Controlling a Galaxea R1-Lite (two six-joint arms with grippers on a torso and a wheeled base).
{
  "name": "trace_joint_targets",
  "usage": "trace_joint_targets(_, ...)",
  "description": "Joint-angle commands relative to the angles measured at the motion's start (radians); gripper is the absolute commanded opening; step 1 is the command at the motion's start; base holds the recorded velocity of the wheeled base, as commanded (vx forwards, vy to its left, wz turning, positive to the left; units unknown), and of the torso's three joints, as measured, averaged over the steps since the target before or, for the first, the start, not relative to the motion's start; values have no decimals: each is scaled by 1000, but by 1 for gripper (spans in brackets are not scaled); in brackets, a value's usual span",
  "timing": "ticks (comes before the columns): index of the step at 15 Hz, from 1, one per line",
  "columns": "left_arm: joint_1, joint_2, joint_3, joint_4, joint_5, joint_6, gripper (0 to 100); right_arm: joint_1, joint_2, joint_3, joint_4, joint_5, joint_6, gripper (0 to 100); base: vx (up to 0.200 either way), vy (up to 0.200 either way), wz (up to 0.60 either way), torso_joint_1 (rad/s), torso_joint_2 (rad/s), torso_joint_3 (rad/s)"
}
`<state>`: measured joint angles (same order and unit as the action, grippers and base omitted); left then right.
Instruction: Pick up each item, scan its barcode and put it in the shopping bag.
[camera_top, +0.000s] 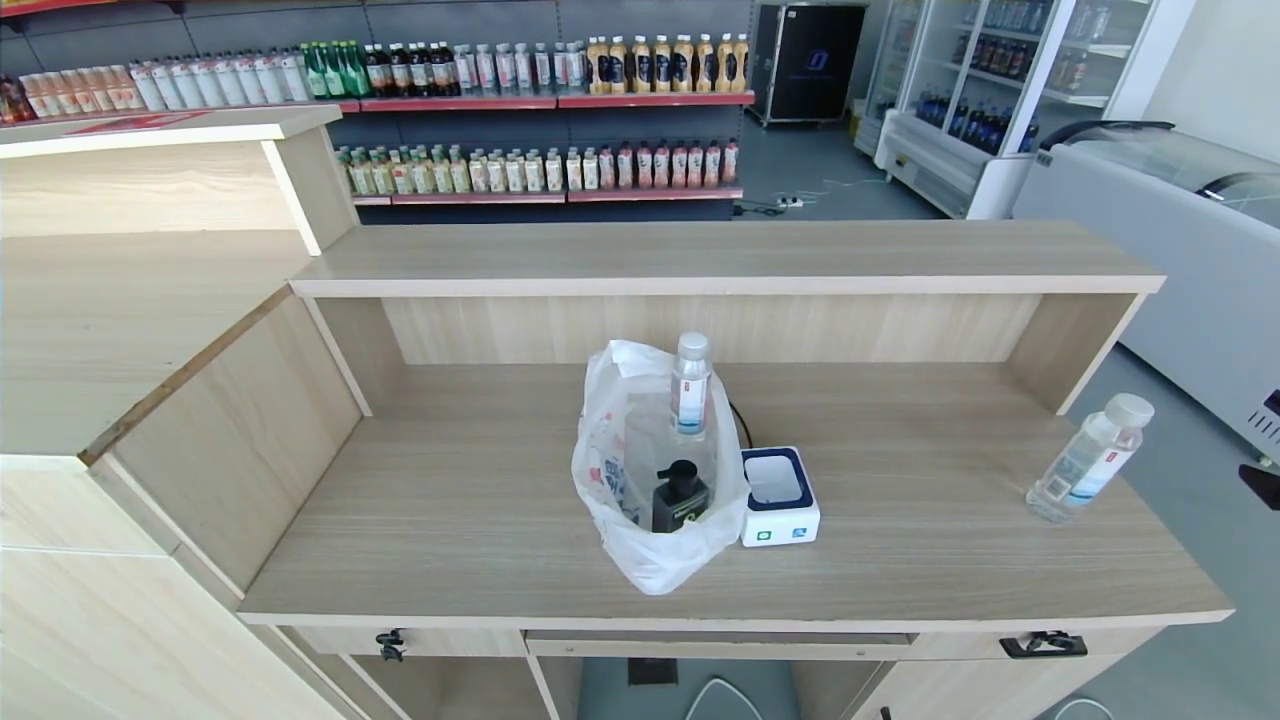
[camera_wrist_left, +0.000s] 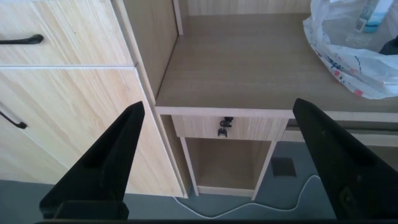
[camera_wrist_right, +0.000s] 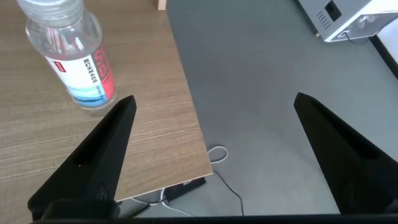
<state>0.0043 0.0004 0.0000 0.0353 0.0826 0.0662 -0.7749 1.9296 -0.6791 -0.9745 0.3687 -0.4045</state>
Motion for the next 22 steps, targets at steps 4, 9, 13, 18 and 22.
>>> trace_joint_targets(4,0,0,0,0,0,0,100,98,175,-51,-107,18,-14,100,0,0,0,0,0,0)
trace_joint_targets(9,0,0,0,0,0,0,100,167,241,-59,-133,19,-33,100,0,0,0,0,0,0)
trace_joint_targets(13,0,0,0,0,0,0,100,212,279,-97,-135,19,-31,100,0,0,0,0,0,0)
trace_joint_targets(18,0,0,0,0,0,0,100,250,324,-134,-161,18,-27,100,0,0,0,0,0,0)
trace_joint_targets(22,0,0,0,0,0,0,100,269,358,-140,-179,18,-27,100,0,0,0,0,0,0)
